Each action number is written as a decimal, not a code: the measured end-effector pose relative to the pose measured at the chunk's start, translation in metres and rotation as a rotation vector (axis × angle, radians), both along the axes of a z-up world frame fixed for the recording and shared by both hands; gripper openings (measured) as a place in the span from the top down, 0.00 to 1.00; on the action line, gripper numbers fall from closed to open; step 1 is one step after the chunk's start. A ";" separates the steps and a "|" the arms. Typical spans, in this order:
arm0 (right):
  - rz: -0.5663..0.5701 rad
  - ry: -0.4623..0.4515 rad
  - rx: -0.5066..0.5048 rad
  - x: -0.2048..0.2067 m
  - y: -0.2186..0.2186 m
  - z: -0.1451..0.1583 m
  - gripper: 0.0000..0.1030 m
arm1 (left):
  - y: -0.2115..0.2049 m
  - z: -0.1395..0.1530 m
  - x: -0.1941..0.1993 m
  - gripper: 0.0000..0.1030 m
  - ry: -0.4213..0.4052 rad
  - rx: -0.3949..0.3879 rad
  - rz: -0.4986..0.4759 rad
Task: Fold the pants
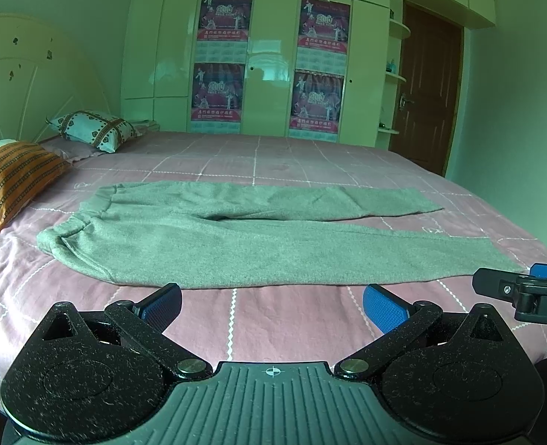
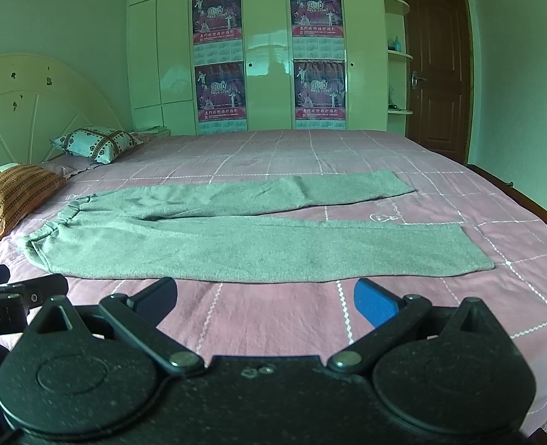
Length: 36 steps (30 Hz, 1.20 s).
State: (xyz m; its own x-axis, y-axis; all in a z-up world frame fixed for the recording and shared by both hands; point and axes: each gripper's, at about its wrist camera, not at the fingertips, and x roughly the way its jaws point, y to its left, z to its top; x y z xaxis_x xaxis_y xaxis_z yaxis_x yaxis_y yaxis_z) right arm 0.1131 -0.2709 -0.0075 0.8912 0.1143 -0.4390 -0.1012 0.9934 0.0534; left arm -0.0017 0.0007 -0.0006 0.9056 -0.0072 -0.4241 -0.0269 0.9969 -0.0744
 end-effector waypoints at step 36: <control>0.001 0.002 -0.001 0.000 0.000 0.000 0.06 | -0.003 0.000 0.002 0.00 -0.006 0.008 0.004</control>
State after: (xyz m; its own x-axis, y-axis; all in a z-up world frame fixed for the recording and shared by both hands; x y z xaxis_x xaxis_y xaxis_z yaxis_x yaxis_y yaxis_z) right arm 0.1134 -0.2708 -0.0076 0.8901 0.1145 -0.4412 -0.1018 0.9934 0.0524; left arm -0.0001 -0.0021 -0.0005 0.9083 -0.0003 -0.4183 -0.0305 0.9973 -0.0670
